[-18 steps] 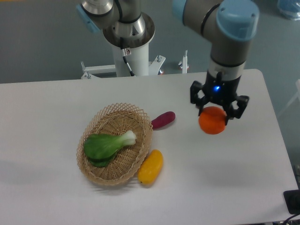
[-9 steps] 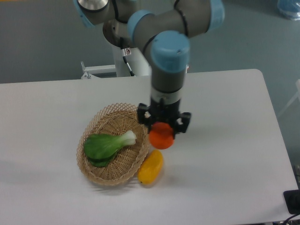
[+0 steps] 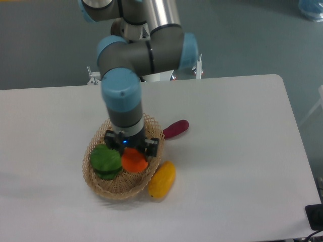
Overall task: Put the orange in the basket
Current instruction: 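Carry the orange over the wicker basket and lower it inside, then open the gripper to release the orange beside the bok choy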
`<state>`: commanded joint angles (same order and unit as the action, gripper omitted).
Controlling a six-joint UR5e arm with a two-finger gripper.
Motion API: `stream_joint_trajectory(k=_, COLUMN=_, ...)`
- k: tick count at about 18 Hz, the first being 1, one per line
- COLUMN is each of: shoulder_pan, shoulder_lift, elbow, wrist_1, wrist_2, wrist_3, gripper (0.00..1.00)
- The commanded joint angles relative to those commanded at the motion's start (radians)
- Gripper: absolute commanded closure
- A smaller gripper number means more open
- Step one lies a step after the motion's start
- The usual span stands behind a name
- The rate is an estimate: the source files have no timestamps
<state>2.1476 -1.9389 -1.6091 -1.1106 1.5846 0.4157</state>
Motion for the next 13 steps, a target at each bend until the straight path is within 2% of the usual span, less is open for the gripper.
stream_joint_trajectory(k=3, shoulder_pan=-0.024, shoulder_lift=-0.058, elbow=0.018, wrist_1=0.003, wrist_2=0.000, wrist_3=0.012, gripper=0.32)
stream_joint_trajectory(k=11, shoulder_pan=-0.034, shoulder_lift=-0.135, elbow=0.069, wrist_1=0.008, wrist_2=0.008, wrist_3=0.014, gripper=0.31)
stream_joint_trajectory(k=13, shoulder_pan=-0.034, shoulder_lift=-0.147, elbow=0.064, wrist_1=0.009, wrist_2=0.008, wrist_3=0.014, gripper=0.27)
